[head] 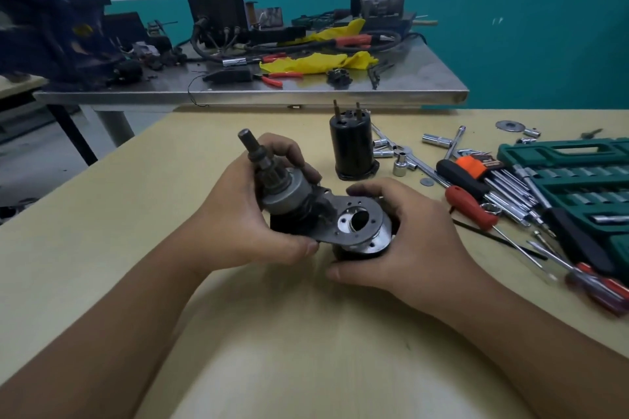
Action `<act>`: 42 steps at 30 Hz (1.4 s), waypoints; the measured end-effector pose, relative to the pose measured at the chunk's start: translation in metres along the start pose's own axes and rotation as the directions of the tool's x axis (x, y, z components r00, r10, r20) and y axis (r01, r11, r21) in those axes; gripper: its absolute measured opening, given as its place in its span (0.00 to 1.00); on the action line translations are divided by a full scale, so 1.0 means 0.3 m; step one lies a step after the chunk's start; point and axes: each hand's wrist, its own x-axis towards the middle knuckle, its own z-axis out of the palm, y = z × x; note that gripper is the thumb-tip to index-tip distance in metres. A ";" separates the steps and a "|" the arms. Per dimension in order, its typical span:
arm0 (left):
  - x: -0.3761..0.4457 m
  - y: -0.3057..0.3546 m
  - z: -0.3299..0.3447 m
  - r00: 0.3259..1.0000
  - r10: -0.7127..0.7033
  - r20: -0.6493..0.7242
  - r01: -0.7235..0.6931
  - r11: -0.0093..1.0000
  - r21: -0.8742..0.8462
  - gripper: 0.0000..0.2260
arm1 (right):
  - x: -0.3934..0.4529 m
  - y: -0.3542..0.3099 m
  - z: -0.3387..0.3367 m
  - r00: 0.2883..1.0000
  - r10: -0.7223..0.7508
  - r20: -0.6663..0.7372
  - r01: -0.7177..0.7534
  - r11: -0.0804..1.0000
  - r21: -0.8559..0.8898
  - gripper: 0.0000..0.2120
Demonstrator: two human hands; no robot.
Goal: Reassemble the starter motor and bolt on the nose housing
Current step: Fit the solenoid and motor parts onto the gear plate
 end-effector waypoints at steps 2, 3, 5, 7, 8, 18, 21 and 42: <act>0.000 0.002 0.001 1.000 -0.003 -0.022 0.004 1.000 0.018 0.33 | -0.003 -0.006 0.006 1.000 -0.017 0.006 0.017 1.000 -0.005 0.44; -0.001 0.007 -0.003 1.000 -0.001 -0.025 0.002 1.000 0.027 0.34 | -0.005 -0.007 0.013 1.000 -0.027 0.002 0.027 1.000 -0.008 0.46; -0.006 0.020 -0.013 1.000 0.014 -0.007 -0.013 0.999 0.049 0.35 | -0.009 -0.011 0.028 0.999 -0.037 -0.021 0.037 0.999 -0.012 0.48; -0.011 0.036 -0.019 0.999 0.026 0.023 -0.028 0.998 0.053 0.35 | -0.012 -0.013 0.040 0.998 -0.039 -0.050 0.039 0.999 -0.006 0.47; -0.012 0.040 -0.019 0.999 0.030 0.030 -0.031 0.998 0.059 0.35 | -0.012 -0.013 0.041 0.997 -0.043 -0.057 0.043 0.999 -0.006 0.46; -0.004 0.031 -0.023 0.999 0.032 0.045 -0.034 0.998 0.045 0.36 | 0.005 -0.005 0.009 0.998 -0.054 0.022 0.055 0.998 -0.006 0.33; -0.004 0.022 -0.052 0.999 0.042 -0.006 -0.042 0.998 -0.044 0.35 | 0.010 0.002 -0.016 0.998 -0.051 0.042 0.053 0.998 -0.045 0.31; -0.025 0.110 -0.049 0.823 0.452 -0.343 -0.191 0.789 0.584 0.13 | 0.079 0.121 -0.194 0.769 0.325 -0.550 -0.268 0.946 0.185 0.29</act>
